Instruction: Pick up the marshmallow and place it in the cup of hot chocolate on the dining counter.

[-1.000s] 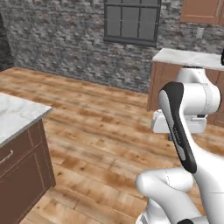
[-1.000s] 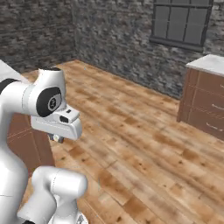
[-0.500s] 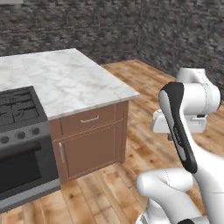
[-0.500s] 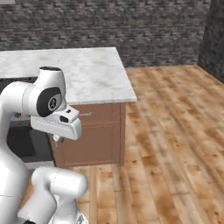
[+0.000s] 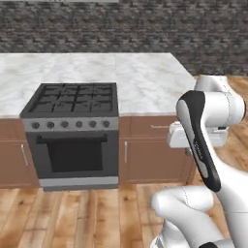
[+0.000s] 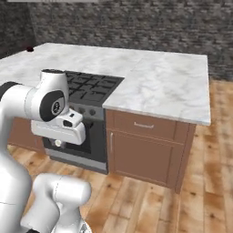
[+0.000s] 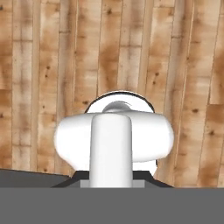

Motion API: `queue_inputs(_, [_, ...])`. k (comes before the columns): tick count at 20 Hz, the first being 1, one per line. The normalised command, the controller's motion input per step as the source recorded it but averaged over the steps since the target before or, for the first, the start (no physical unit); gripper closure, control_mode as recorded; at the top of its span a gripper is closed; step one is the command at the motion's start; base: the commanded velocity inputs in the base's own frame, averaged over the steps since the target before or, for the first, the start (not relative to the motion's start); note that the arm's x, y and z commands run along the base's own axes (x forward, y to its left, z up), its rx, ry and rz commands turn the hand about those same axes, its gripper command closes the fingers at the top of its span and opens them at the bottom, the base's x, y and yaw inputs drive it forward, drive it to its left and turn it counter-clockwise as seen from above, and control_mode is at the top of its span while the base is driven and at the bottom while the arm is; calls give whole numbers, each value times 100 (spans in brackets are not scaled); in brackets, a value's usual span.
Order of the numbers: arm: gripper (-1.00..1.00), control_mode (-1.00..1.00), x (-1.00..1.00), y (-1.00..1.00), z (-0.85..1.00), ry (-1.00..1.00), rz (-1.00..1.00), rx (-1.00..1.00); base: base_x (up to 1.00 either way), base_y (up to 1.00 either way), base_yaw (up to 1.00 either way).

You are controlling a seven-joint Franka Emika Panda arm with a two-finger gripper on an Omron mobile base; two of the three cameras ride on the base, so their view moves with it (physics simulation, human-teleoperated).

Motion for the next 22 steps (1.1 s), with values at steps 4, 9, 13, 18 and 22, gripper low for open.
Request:
queue_inputs(4, [100,100,0,0,0,0,0,0,6,88,38])
queue_inputs(9, [100,100,0,0,0,0,0,0,50,100,14])
queue_inputs(13, [100,100,0,0,0,0,0,0,70,100,7])
queue_inputs(18, [100,100,0,0,0,0,0,0,79,100,2])
queue_inputs(22, [100,100,0,0,0,0,0,0,93,100,0])
